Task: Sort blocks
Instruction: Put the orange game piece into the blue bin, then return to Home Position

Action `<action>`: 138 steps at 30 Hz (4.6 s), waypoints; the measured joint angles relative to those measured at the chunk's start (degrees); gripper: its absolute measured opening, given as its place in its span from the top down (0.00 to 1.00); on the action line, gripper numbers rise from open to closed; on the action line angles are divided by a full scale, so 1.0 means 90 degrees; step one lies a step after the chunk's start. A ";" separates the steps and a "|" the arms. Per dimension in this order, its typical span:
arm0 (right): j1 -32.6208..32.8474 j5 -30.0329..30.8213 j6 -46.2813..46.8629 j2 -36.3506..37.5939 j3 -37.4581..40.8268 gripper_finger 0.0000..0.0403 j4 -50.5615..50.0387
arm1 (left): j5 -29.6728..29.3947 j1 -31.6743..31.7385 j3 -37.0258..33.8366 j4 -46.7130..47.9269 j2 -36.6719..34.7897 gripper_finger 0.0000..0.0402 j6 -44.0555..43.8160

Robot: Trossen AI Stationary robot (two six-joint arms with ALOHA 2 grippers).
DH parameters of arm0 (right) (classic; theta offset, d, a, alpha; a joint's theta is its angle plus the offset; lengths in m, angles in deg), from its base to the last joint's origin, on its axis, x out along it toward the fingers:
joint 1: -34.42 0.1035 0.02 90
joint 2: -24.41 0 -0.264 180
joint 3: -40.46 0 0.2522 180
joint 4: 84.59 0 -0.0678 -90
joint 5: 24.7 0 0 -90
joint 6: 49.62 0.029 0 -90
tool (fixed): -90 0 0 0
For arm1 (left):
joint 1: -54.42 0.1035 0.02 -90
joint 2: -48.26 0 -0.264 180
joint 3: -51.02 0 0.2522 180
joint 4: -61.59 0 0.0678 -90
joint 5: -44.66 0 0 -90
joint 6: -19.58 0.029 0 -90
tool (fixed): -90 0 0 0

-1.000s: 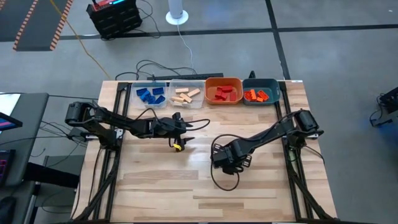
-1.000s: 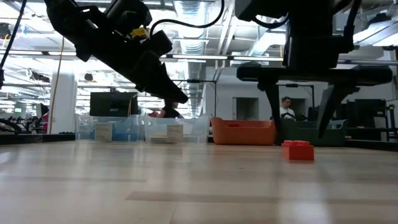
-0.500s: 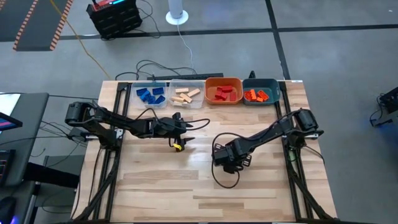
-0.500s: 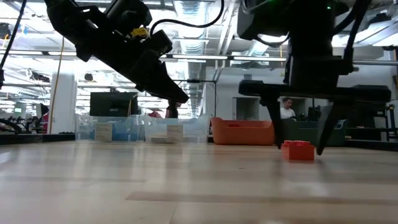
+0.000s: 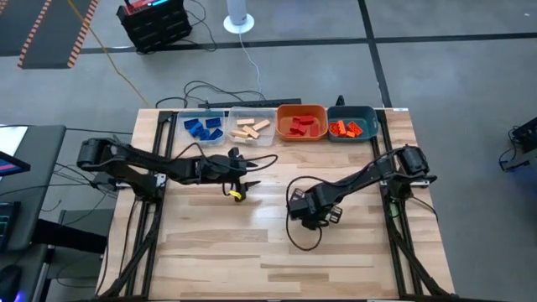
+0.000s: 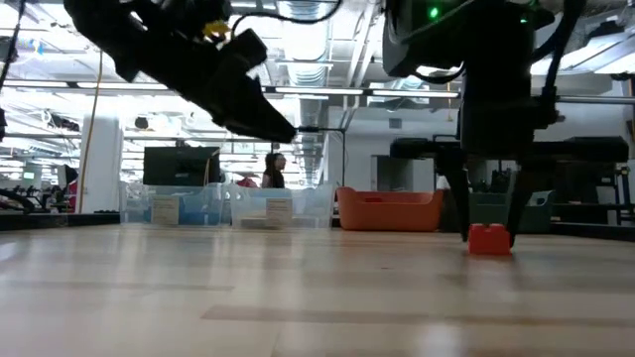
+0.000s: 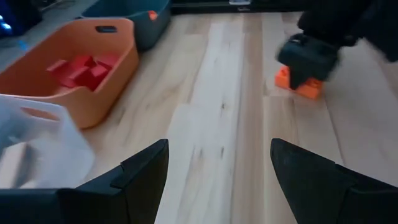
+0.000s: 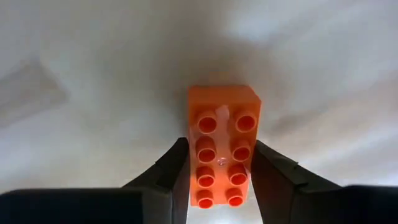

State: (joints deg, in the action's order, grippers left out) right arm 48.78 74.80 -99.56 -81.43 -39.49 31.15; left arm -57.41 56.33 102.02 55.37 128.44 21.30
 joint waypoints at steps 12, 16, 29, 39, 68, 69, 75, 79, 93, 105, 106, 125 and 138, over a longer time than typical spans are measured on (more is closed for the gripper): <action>-0.3025 0.0946 0.1576 0.1845 -0.0248 0.61 -0.1677 | -0.0164 -0.0142 0.0000 0.0987 -0.1096 0.32 -0.0077; -0.4817 0.1023 0.2985 0.2249 -0.0246 0.57 -0.1504 | -0.0166 -0.0318 0.0000 0.1008 -0.1014 0.32 -0.0051; -0.7409 0.0167 0.3863 0.2251 0.0164 0.47 0.0057 | -0.0318 -0.0568 -0.0002 0.1101 -0.0993 0.32 0.0306; -0.7041 -0.1003 0.4906 0.4566 0.1050 0.30 0.0863 | -0.0567 -0.0744 -0.0676 0.1178 -0.1503 0.32 0.0031; -0.1529 0.0623 0.7568 1.1516 0.6231 0.30 0.5022 | -0.0303 -0.1913 -0.4054 0.1366 -0.8067 0.41 -0.1266; -0.1409 0.0622 0.7734 1.1574 0.6393 0.30 0.5074 | -0.0191 -0.1941 -0.4056 0.1566 -0.8200 0.42 -0.1235; -0.1176 0.0612 0.8002 1.1618 0.6960 0.30 0.4950 | -0.0101 -0.2008 -0.4063 0.1504 -0.8798 0.44 -0.1028; -0.1190 0.0602 0.8007 1.1490 0.6924 0.30 0.4853 | -0.0219 -0.2008 -0.4065 0.1457 -0.8873 0.44 -0.1569; -0.1194 0.0600 0.8003 1.1499 0.6916 0.30 0.4797 | -0.0212 -0.2006 -0.4012 0.1899 -0.8856 0.44 -0.1768; -0.1193 0.0601 0.8003 1.1501 0.6916 0.30 0.4797 | -0.0214 -0.2006 -0.4012 0.1930 -0.8856 0.44 -0.1768; -0.1194 0.0599 0.8002 1.1501 0.6916 0.30 0.4797 | -0.0214 -0.2006 -0.4012 0.1934 -0.8856 0.44 -0.1768; -0.1193 0.0597 0.8001 1.1501 0.6916 0.30 0.4797 | -0.0226 -0.2006 -0.4012 0.1947 -0.8856 0.44 -0.1768; -0.1194 0.0597 0.8001 1.1501 0.6919 0.30 0.4797 | -0.0227 -0.2006 -0.4012 0.1948 -0.8856 0.44 -0.1768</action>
State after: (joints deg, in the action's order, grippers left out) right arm 38.04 80.17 -27.55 22.08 22.78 74.32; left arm -59.45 38.27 65.91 72.90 48.73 5.39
